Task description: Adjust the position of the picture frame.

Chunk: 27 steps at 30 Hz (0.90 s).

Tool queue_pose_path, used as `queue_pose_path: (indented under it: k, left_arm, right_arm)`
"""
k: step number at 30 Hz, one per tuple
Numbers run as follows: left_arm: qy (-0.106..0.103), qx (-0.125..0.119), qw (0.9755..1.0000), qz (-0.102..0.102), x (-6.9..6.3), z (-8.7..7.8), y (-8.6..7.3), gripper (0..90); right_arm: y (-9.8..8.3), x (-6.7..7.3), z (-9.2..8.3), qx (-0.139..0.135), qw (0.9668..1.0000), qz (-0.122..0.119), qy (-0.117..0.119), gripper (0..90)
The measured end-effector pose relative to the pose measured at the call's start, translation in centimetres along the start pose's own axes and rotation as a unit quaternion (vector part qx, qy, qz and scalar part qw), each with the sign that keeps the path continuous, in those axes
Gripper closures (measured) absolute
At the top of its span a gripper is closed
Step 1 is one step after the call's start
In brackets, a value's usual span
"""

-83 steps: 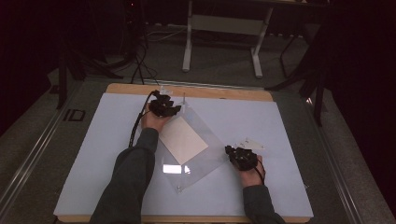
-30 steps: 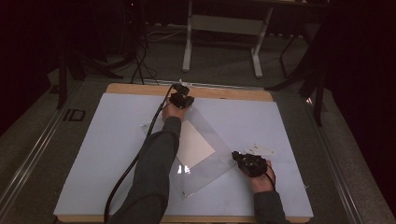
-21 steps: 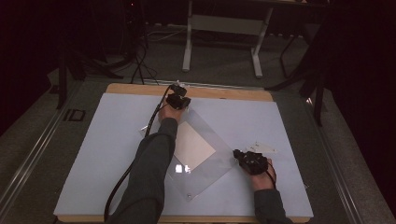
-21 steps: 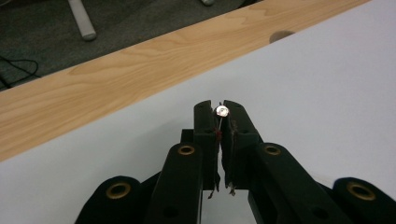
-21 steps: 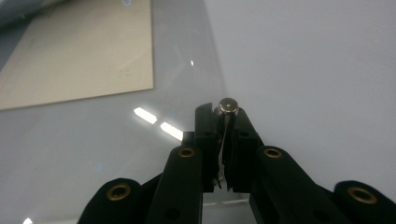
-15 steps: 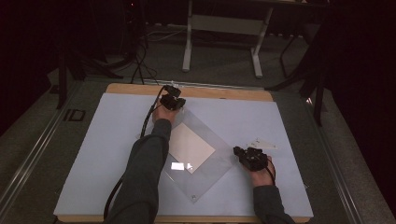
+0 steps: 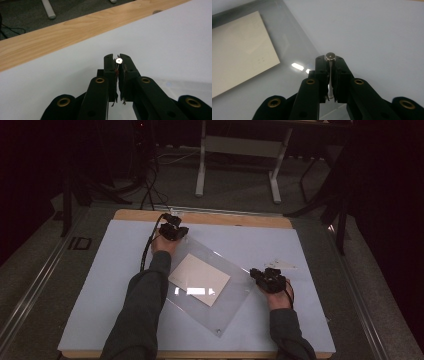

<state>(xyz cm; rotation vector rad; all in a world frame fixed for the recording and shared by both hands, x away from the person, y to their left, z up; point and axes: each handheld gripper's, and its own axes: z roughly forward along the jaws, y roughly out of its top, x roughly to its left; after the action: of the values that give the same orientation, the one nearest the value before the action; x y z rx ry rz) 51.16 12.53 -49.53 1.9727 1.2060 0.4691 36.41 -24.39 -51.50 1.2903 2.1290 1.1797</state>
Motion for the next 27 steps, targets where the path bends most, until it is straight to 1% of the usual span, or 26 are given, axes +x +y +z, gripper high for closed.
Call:
queue_pose_path:
  k: [7,11,14,15,17,23,24,27]
  left_arm:
    - [0.009,-0.001,0.9999,-0.009,0.6,-1.4,-0.9,85.8]
    - [0.009,-0.003,0.9999,-0.011,1.0,-2.2,-1.4,85.8]
    - [0.011,-0.007,0.9998,-0.018,1.2,-2.8,-1.8,85.8]
    - [0.012,-0.004,0.9998,-0.018,1.4,-3.0,-1.9,85.8]
    - [0.011,-0.002,0.9997,-0.023,1.5,-3.3,-2.2,85.8]
    - [0.016,0.0,0.9995,-0.028,1.9,-4.1,-2.8,85.7]
    - [0.015,0.0,0.9994,-0.031,2.1,-4.5,-3.2,85.7]
    - [0.015,0.0,0.9993,-0.035,2.4,-4.9,-3.6,85.7]
  right_arm:
    - [1.0,-0.1,0.7,0.009,0.9999,-0.006,0.0,83.8]
    - [1.7,-0.2,1.1,0.011,0.9999,-0.01,0.0,83.9]
    - [2.2,-0.3,1.4,0.012,0.9998,-0.013,0.001,83.9]
    - [2.4,-0.3,1.5,0.013,0.9998,-0.015,0.0,83.9]
    - [2.8,-0.4,1.7,0.014,0.9998,-0.016,0.002,83.9]
    - [3.5,-0.6,2.5,0.021,0.9996,-0.018,0.007,83.9]
    - [3.6,-0.6,2.6,0.022,0.9996,-0.019,0.007,83.9]
    - [4.3,-0.7,3.2,0.028,0.9993,-0.021,0.013,83.9]
